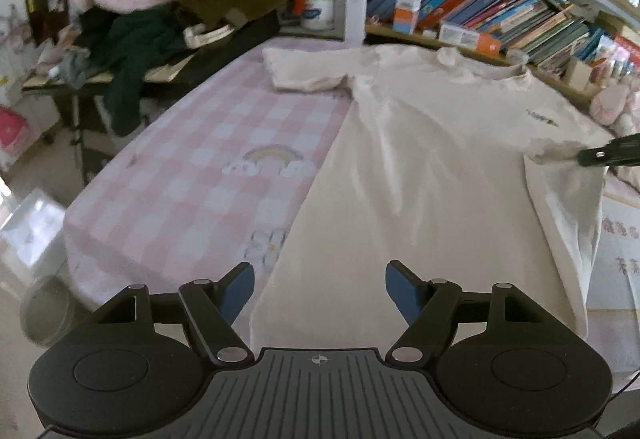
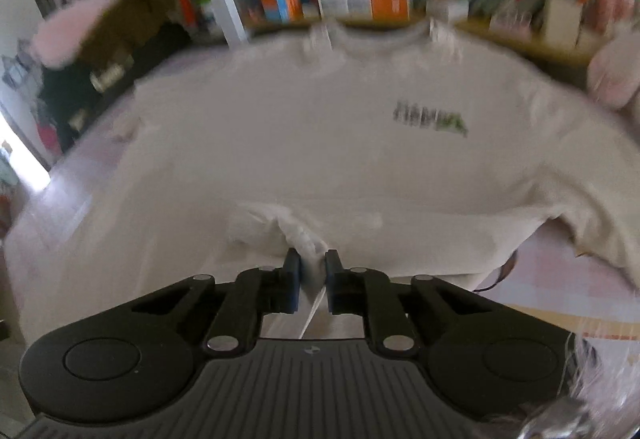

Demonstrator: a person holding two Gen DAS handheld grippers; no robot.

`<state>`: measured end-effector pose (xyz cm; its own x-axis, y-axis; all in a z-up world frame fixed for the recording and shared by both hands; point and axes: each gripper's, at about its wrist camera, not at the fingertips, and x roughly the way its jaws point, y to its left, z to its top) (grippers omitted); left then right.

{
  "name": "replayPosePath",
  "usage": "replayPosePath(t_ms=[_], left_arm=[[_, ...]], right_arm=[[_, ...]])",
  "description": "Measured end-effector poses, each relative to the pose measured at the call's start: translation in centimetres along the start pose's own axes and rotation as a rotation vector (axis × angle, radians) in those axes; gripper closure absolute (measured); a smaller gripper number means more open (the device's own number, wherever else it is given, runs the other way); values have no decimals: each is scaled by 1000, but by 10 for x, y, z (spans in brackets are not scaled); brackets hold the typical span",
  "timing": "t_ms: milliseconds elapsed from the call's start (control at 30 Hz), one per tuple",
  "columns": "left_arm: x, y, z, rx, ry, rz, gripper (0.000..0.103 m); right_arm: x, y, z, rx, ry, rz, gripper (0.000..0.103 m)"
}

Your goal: Fold clothes

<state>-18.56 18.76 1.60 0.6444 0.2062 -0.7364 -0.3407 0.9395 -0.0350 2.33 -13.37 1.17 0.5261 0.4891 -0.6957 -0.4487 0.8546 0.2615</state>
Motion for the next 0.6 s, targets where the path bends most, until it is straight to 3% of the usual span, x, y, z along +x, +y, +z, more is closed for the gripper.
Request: replayPosePath(t_ms=[133, 233, 367, 533, 600], left_arm=[[14, 11, 16, 44, -37, -88, 29], [31, 20, 28, 73, -41, -165, 29], [52, 25, 41, 146, -30, -265, 29], [70, 27, 51, 243, -17, -363, 29], [75, 29, 53, 264, -8, -393, 29]], right_arm=[[-36, 14, -7, -8, -78, -26, 92], [-90, 18, -26, 90, -123, -87, 92], [-150, 21, -61, 228, -176, -243, 92], [-193, 16, -111, 418, -179, -481, 92], [-196, 14, -124, 475, -170, -534, 92]])
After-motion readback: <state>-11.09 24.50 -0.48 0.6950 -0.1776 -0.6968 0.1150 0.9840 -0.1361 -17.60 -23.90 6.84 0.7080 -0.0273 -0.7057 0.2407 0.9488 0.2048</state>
